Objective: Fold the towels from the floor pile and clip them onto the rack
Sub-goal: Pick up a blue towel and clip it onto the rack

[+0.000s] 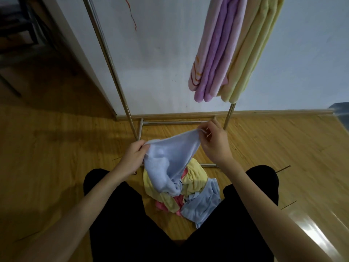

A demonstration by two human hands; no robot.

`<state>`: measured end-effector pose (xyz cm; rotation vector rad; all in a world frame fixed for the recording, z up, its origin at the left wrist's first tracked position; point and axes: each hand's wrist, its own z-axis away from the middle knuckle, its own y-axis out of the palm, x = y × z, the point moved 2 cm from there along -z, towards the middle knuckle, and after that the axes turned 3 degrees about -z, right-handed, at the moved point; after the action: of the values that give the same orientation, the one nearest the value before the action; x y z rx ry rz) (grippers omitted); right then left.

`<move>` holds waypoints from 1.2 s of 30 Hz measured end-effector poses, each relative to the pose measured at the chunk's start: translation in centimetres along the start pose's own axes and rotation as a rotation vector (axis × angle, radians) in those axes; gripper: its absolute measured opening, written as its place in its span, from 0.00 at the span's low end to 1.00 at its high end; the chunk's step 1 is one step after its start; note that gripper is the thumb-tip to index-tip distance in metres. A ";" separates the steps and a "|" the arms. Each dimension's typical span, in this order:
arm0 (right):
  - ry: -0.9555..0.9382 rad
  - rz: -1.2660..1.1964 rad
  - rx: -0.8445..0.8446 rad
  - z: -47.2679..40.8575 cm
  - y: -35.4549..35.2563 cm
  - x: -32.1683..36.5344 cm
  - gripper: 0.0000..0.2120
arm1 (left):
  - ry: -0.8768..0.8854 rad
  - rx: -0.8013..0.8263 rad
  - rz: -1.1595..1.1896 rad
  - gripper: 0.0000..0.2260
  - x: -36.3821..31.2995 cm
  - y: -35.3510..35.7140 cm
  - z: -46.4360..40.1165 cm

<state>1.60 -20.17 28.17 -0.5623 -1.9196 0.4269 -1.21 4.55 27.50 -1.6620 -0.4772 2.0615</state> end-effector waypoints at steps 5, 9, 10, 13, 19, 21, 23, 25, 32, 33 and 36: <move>-0.144 0.186 0.197 2.1 0.5 -0.6 0.04 | 0.017 -0.041 0.215 0.11 -3.6 -0.8 1.0; -0.381 0.270 0.363 3.3 1.5 -0.5 0.06 | -0.016 -0.037 0.328 0.11 -5.4 -1.3 1.4; -0.398 0.268 0.406 3.4 1.8 -0.6 0.07 | -0.031 -0.031 0.329 0.11 -5.6 -1.5 1.4; -0.349 0.225 0.468 3.4 2.9 -1.0 0.10 | -0.051 0.003 0.306 0.09 -6.1 -1.6 1.4; -0.116 -0.096 0.363 3.3 4.2 0.3 0.10 | -0.071 0.041 0.313 0.09 -6.8 -1.4 1.9; -0.045 -0.182 0.416 3.6 4.4 0.7 0.10 | -0.084 0.048 0.316 0.09 -7.0 -1.4 2.0; 0.020 -0.261 0.488 3.8 4.5 1.1 0.12 | -0.093 0.040 0.308 0.08 -7.0 -1.4 2.0; 0.055 -0.324 0.546 3.9 4.4 1.6 0.14 | -0.108 0.008 0.296 0.06 -6.8 -1.4 1.9; 0.073 -0.392 0.606 4.3 4.8 2.4 0.08 | -0.123 -0.016 0.260 0.12 -6.8 -1.0 1.7; 0.078 -0.389 0.606 4.2 4.8 2.4 0.07 | -0.112 -0.013 0.264 0.12 -6.8 -1.0 1.7; 0.072 -0.360 0.611 4.2 5.1 2.3 0.04 | -0.090 -0.073 0.304 0.09 -7.1 -0.9 1.5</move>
<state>-2.11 -14.87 25.55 0.1629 -1.6580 0.7054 -1.28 1.47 34.14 -1.7817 -0.3494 2.3700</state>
